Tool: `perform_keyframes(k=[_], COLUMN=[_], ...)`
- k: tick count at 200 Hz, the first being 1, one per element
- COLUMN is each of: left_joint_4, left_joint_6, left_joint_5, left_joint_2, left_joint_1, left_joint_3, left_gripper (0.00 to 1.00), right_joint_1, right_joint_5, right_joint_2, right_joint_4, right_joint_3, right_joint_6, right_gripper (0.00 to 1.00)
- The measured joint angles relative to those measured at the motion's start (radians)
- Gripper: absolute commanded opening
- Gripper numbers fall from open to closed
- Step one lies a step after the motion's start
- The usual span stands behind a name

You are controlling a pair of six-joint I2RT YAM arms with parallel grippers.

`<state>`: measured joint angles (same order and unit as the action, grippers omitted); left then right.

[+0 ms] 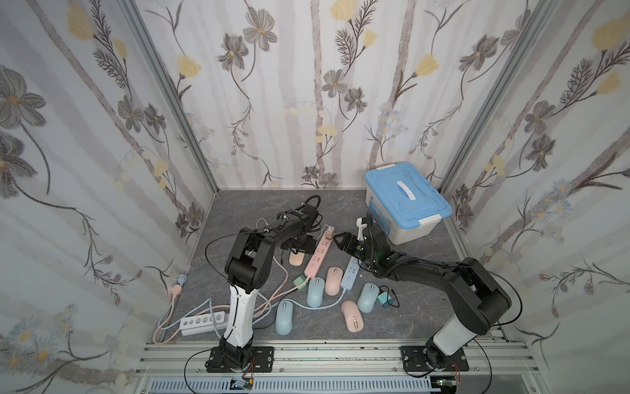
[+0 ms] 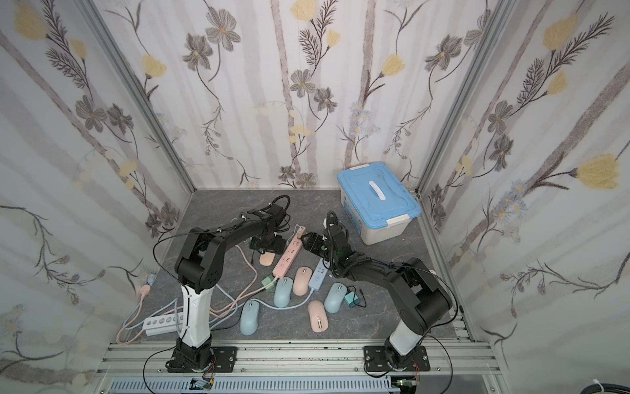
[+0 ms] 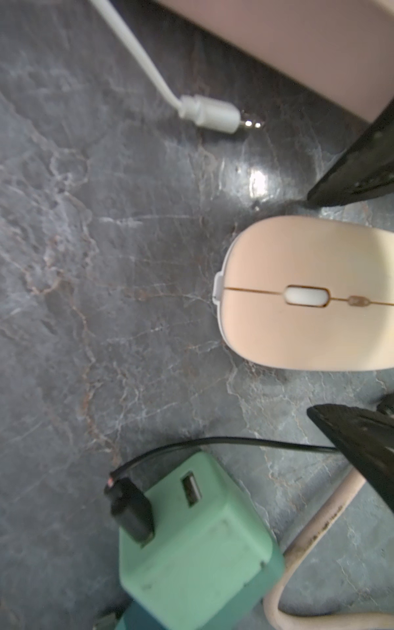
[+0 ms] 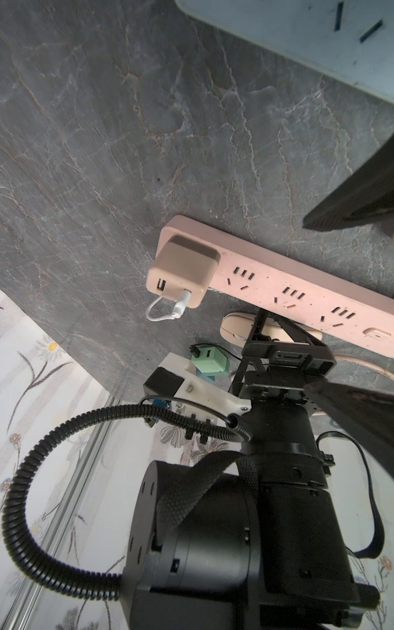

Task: Unplug the wireless mouse
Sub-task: Adjust the mouse at the center of the board, then pick up the mouse from the center of the board.

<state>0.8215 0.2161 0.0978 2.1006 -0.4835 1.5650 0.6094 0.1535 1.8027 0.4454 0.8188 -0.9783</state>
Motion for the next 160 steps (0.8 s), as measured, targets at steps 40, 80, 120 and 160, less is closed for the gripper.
perform_keyframes(k=[40, 80, 120, 160], left_joint_4=[-0.010, -0.031, -0.049, -0.074], left_joint_6=[0.030, 0.072, 0.100, 0.117], left_joint_5=[-0.002, -0.016, -0.016, -0.006], left_joint_2=[-0.073, -0.109, -0.117, -0.112], left_joint_1=[0.001, 0.001, -0.002, -0.014], left_joint_3=[-0.048, -0.104, -0.171, -0.198], left_gripper=[0.96, 0.96, 0.93, 0.92], right_joint_1=[0.002, 0.002, 0.002, 0.002], right_joint_5=[0.000, -0.005, -0.011, -0.012], right_joint_2=[-0.013, -0.027, -0.031, -0.031], right_joint_4=[-0.002, -0.003, -0.002, 0.001], right_joint_3=[0.000, -0.012, -0.021, -0.030], right_joint_6=[0.000, 0.000, -0.001, -0.008], right_gripper=[0.72, 0.72, 0.72, 0.72])
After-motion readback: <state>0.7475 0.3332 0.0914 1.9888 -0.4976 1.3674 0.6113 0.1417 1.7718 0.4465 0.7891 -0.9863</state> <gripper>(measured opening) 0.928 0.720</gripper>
